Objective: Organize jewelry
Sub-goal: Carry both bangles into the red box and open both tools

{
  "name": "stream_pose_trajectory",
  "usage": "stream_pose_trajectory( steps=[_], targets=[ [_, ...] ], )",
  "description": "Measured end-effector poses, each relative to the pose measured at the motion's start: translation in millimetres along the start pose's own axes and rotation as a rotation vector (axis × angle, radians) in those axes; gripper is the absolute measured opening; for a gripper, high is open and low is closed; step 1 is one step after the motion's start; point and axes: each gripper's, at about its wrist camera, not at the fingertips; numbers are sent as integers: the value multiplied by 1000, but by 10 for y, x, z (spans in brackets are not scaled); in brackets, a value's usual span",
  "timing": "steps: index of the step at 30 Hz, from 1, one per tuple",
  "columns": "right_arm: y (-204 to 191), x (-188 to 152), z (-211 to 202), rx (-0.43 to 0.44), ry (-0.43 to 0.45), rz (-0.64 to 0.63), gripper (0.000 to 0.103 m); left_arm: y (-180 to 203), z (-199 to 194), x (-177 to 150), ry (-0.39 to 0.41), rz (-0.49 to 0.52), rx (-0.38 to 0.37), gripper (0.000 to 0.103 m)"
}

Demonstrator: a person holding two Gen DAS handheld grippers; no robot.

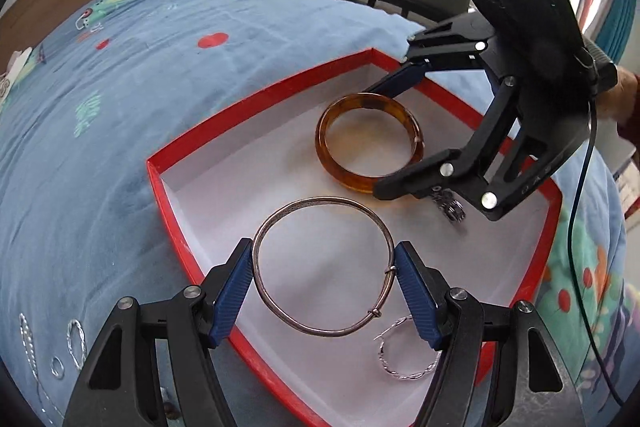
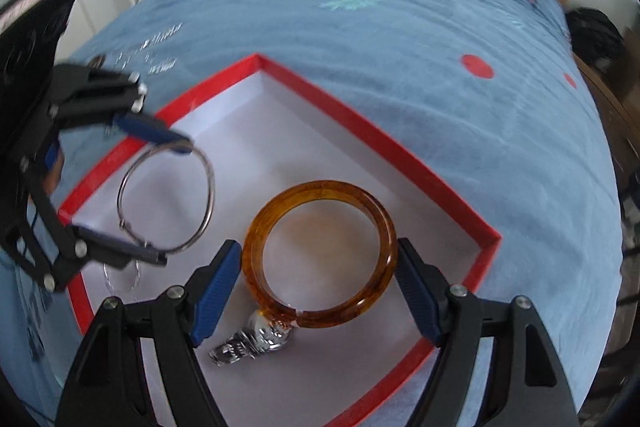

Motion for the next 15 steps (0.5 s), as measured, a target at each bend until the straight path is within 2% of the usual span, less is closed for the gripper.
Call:
stream_pose_trajectory(
  steps=[2, 6, 11, 15],
  targets=[
    [-6, 13, 24, 31, -12, -11, 76, 15, 19, -10, -2, 20, 9, 69],
    [-11, 9, 43, 39, -34, -43, 77, 33, 38, -28, 3, 50, 30, 69],
    [-74, -2, 47, 18, -68, -84, 78, 94, 52, -68, -1, 93, 77, 70],
    [-88, -19, 20, 7, -73, -85, 78, 91, 34, -74, 3, 90, 68, 71]
  ],
)
Point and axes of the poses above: each gripper's, at about its wrist camera, not at the fingertips, and z roughly the way its jaws point, y to its right, x to its top, and after that the axes turned 13 degrees about -y, right-handed
